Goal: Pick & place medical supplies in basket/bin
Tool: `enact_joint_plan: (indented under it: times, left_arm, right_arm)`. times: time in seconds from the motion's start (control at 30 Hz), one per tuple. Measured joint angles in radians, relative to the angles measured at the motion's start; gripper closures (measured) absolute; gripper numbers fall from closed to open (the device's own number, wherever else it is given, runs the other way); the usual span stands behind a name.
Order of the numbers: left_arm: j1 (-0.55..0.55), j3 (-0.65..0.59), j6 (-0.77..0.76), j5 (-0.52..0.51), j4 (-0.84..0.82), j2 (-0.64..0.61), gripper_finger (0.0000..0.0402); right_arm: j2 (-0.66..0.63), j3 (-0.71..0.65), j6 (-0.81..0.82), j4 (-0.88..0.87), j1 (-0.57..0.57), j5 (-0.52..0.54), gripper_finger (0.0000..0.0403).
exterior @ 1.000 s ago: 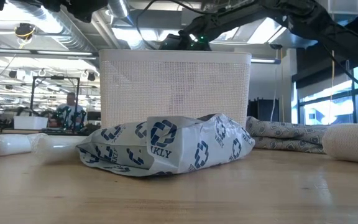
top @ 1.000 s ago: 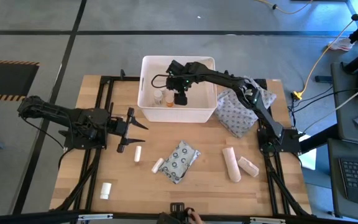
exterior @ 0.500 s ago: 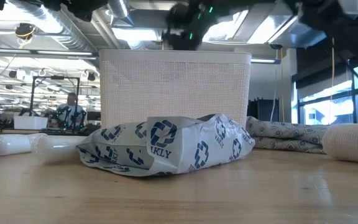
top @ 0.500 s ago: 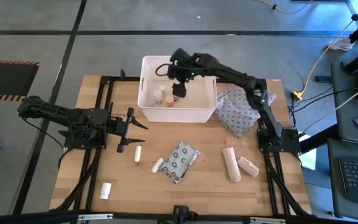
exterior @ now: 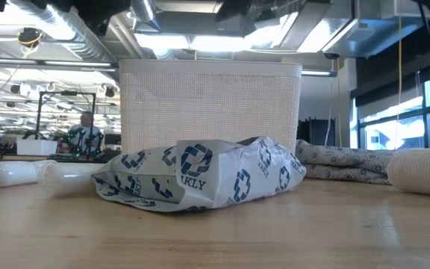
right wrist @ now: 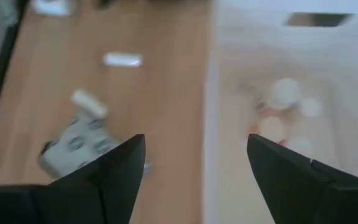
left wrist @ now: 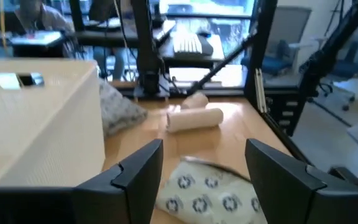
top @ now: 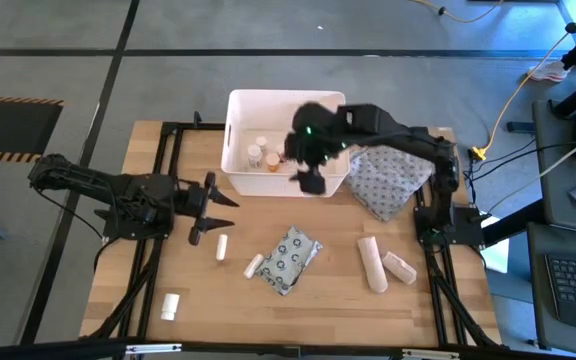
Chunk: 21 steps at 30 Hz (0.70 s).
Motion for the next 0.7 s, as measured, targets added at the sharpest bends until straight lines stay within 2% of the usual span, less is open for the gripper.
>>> enact_joint_plan:
  times: [0.07,0.17,0.5,0.6,0.7]
  left_arm:
    - [-0.006,0.0,-0.008,0.002,-0.026,0.0,0.0185]
    - [-0.017,0.0,-0.042,0.002,-0.054,0.001,0.0192]
    - [-0.096,0.0,0.001,0.004,-0.066,0.001,0.0208]
    - [-0.121,0.0,0.039,-0.012,-0.072,0.001,0.0208]
    - [-0.141,0.0,0.061,-0.038,-0.071,0.002,0.0208]
  right_arm:
    - [-0.024,-0.026,0.015,0.003,0.052,0.017,0.012]
    - [-0.085,-0.136,0.056,0.074,0.117,0.047,0.012]
    - [-0.415,-0.791,0.226,0.545,0.262,0.092,0.012]
    - [-0.528,-0.945,0.301,0.614,0.323,0.167,0.012]
    - [-0.641,-1.065,0.421,0.637,0.403,0.293,0.012]
